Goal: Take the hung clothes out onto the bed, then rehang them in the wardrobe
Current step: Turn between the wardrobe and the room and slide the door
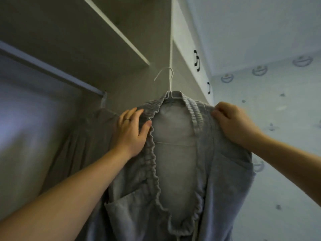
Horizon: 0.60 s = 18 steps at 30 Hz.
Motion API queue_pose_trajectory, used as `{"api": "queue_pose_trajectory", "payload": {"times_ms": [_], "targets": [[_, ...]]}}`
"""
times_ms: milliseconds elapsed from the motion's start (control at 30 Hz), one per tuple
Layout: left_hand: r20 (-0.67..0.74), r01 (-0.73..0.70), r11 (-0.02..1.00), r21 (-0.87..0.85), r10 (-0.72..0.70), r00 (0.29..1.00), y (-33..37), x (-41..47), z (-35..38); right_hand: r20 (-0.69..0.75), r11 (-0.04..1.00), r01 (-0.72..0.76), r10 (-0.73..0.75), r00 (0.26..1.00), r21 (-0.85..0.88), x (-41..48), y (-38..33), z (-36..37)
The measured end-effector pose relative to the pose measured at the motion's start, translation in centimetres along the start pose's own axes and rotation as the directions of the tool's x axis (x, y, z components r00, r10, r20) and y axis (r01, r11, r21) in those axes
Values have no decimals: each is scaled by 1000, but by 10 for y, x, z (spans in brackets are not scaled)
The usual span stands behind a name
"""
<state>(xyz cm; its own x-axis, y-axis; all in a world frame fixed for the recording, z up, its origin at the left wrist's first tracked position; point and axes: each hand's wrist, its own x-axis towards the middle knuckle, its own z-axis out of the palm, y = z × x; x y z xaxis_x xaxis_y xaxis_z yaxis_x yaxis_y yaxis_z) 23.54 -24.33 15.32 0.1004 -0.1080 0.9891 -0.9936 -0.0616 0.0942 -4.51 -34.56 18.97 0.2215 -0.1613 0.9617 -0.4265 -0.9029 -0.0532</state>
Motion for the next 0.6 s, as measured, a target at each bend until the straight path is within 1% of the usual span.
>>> {"api": "queue_pose_trajectory", "payload": {"times_ms": [133, 300, 400, 467, 533, 600], "targets": [[-6, -52, 998, -44, 52, 999, 91, -14, 32, -33, 996, -1, -2, 999, -87, -32, 65, -79], [10, -58, 971, -234, 62, 998, 204, -32, 77, -61, 972, -34, 20, 998, -232, -87, 133, -186], [108, -37, 932, -360, 81, 991, 276, -48, 108, -19, 943, -39, 35, 999, -330, -127, 165, -250], [187, -22, 889, -458, 121, 975, 323, -62, 131, 1, 919, -40, 44, 999, -393, -156, 183, -293], [270, 4, 826, -564, 180, 946, 372, -79, 154, 5, 881, -60, 70, 998, -468, -186, 199, -334], [344, 35, 765, -643, 248, 906, 424, -97, 171, 10, 834, -104, 130, 991, -541, -218, 214, -376]]}}
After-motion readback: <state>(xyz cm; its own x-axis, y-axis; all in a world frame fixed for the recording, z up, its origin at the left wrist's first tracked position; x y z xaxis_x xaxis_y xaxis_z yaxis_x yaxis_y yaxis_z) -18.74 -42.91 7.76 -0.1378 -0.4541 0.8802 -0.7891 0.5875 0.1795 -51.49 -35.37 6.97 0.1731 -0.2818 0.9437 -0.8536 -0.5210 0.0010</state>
